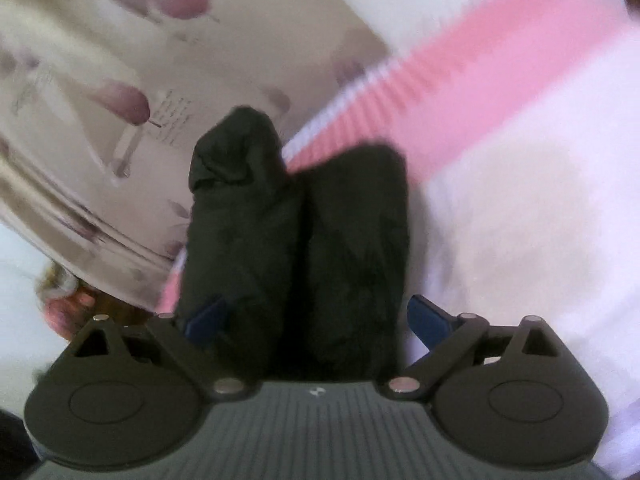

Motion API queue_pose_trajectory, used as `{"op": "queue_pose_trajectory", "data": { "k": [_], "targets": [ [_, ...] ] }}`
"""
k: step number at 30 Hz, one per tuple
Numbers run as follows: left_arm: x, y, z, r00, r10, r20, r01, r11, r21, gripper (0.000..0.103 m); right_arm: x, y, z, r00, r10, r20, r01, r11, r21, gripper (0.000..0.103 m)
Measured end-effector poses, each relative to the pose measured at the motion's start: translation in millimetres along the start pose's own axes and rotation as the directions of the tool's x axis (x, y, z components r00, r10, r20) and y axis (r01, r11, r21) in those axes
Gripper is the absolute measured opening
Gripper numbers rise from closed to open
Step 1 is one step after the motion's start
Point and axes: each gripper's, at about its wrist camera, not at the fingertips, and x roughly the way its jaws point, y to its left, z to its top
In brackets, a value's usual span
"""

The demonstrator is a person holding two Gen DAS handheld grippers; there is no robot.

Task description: Fold large clothes

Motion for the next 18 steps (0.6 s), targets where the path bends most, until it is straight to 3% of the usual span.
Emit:
{"op": "queue_pose_trajectory", "data": {
  "k": [2,4,6,8,9,11,13,18],
  "targets": [
    [-0.4,1.3,-1.2,1.0,0.003,-0.004,-0.003,1.0,0.02,0.103,17.9,4.3,5.6,1.0,0.012,-0.006,-0.012,0.999,0.036,0.099],
    [-2.0,2.8,-3.0,1.0,0.002,-0.004,-0.001,0.999,0.032,0.103,33.4,30.4,7.3,0.997,0.073,-0.002,-0.072,0.994,-0.086,0.097],
    [-3.1,3.8,-4.4,1.0,0.02,0.003,-0.02,0.999,0.043,0.103,51.9,61.8,2.6,0.996,0.086,-0.027,-0.09,0.97,-0.225,0.078],
    [-4.7,7.0,-4.6,0.999,0.049,0.01,-0.05,0.998,0.038,0.103,70.9,68.4,-2.8,0.996,0.073,-0.051,-0.085,0.946,-0.312,0.06],
    [-6.3,10.5,-4.3,0.999,0.035,0.01,-0.035,0.999,0.019,0.102,75.6,54.7,-2.6,0.995,0.08,-0.055,-0.092,0.951,-0.295,0.052],
    [-10.1,17.2,-4.8,0.999,-0.034,0.01,0.034,0.999,-0.03,0.103,78.4,12.9,-1.1,0.989,0.133,-0.065,-0.143,0.971,-0.193,0.051],
    [-16.2,13.0,-3.7,0.999,-0.047,0.016,0.047,0.998,-0.045,0.102,74.0,-9.0,-3.6,0.984,0.166,-0.062,-0.173,0.973,-0.154,0.05],
    [-36.6,-6.4,10.0,0.983,-0.117,0.14,0.123,0.992,-0.035,0.099,77.5,-37.4,3.0,0.958,0.281,-0.058,-0.283,0.959,-0.024,0.05]
  ]
}}
